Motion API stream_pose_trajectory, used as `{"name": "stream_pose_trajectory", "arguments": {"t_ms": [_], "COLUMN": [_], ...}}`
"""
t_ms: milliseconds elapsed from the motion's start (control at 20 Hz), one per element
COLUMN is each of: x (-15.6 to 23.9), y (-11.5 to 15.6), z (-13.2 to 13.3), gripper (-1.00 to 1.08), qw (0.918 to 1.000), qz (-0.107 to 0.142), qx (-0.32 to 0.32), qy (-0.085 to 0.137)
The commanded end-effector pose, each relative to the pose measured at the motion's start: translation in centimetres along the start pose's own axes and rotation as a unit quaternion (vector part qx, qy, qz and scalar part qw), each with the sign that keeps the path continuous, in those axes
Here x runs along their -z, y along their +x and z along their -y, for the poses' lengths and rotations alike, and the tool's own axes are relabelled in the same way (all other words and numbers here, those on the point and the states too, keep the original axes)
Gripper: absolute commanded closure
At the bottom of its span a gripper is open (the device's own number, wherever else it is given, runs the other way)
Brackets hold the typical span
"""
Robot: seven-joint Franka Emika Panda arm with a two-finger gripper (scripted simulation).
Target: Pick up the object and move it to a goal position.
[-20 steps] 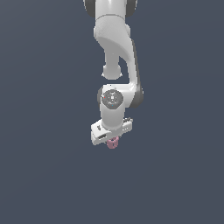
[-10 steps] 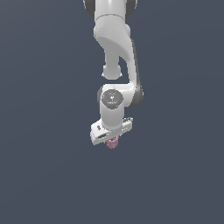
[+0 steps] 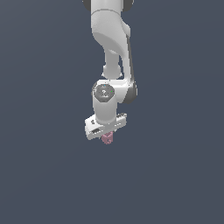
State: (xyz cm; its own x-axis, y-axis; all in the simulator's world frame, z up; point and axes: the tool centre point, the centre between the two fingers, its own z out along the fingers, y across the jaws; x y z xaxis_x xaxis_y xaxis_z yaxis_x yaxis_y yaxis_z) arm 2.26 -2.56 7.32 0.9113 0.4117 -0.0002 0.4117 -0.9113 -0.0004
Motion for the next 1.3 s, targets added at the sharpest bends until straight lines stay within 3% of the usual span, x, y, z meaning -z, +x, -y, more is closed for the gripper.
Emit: {"name": "stream_pose_trajectory", "arguments": {"t_ms": [0, 750, 1250], "x": [0.3, 2.4, 3.0], "y": [-1.5, -14.1, -17.1], "z": [-0.8, -7.0, -8.7], "gripper": [1.08, 1.08, 1.08], "qw": [1.0, 1.0, 1.0], "qz": [0.0, 0.0, 0.0], "qx": [0.0, -0.001, -0.001], "qy": [0.0, 0.0, 0.0]}}
